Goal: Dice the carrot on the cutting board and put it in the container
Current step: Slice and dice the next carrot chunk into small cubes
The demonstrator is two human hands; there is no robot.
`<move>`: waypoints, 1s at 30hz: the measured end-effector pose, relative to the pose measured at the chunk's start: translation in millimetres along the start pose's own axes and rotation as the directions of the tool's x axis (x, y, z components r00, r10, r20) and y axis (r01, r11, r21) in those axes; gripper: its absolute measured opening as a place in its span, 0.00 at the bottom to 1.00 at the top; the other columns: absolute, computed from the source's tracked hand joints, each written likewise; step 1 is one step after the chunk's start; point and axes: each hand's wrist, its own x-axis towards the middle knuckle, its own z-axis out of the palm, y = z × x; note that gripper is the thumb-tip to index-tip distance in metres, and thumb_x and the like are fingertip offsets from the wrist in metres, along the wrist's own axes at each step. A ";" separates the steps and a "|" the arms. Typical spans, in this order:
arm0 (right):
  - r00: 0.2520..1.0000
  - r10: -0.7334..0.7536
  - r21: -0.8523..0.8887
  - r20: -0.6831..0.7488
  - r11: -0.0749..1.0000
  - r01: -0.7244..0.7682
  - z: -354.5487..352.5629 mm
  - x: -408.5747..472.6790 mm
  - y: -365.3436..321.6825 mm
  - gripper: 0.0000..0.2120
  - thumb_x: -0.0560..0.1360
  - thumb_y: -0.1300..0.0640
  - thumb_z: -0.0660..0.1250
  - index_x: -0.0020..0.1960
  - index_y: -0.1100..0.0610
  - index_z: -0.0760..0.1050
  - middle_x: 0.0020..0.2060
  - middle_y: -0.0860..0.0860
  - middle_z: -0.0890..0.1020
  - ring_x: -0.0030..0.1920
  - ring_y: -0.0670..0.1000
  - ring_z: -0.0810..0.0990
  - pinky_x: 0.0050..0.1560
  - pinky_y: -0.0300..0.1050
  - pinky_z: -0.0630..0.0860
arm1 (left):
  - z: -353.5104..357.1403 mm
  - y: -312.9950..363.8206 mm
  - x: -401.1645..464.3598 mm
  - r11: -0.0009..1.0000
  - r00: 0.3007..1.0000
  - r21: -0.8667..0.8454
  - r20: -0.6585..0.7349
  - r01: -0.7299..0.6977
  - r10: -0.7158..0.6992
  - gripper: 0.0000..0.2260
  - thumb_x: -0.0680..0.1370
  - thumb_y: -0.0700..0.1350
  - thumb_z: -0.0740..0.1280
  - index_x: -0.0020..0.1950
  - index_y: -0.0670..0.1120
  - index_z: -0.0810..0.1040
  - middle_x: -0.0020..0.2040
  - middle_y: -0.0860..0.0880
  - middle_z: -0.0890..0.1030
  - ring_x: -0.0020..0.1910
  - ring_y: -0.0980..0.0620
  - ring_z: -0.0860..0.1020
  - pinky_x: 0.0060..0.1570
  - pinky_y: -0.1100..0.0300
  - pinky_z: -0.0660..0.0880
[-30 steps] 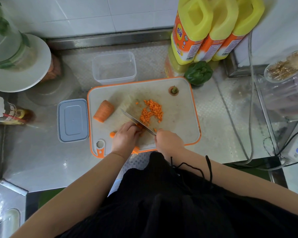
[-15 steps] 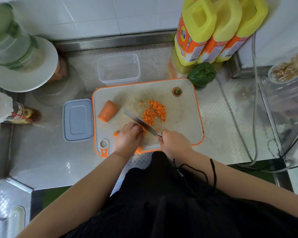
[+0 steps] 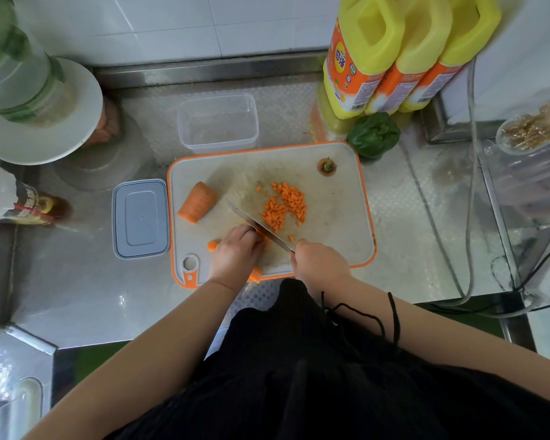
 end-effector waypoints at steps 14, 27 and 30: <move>0.995 0.065 0.199 0.079 0.977 -0.080 -10.0 11.0 8.8 0.18 0.82 0.47 0.54 0.52 0.61 0.73 0.44 0.56 0.79 0.47 0.58 0.79 0.41 0.47 0.70 | 0.5 -0.3 -5.3 0.999 0.999 0.020 -0.022 0.035 -0.034 0.10 0.77 0.45 0.63 0.44 0.43 0.83 0.44 0.47 0.80 0.41 0.45 0.79 0.35 0.54 0.77; 0.999 0.010 0.040 0.032 0.999 -0.011 -7.2 -2.9 -6.7 0.12 0.82 0.52 0.54 0.53 0.59 0.71 0.38 0.51 0.74 0.45 0.56 0.79 0.42 0.49 0.75 | -7.8 3.0 -5.1 0.999 0.999 0.044 0.038 0.019 -0.021 0.13 0.75 0.46 0.61 0.41 0.41 0.82 0.41 0.46 0.81 0.39 0.44 0.80 0.36 0.55 0.78; 0.998 0.033 0.037 0.046 0.999 -0.035 -5.1 -1.0 -7.8 0.11 0.82 0.53 0.55 0.54 0.59 0.71 0.38 0.51 0.74 0.45 0.56 0.80 0.43 0.49 0.75 | -6.7 0.2 -3.9 0.999 0.998 0.038 0.056 0.028 -0.030 0.14 0.75 0.47 0.61 0.42 0.42 0.83 0.43 0.46 0.81 0.40 0.44 0.80 0.37 0.55 0.79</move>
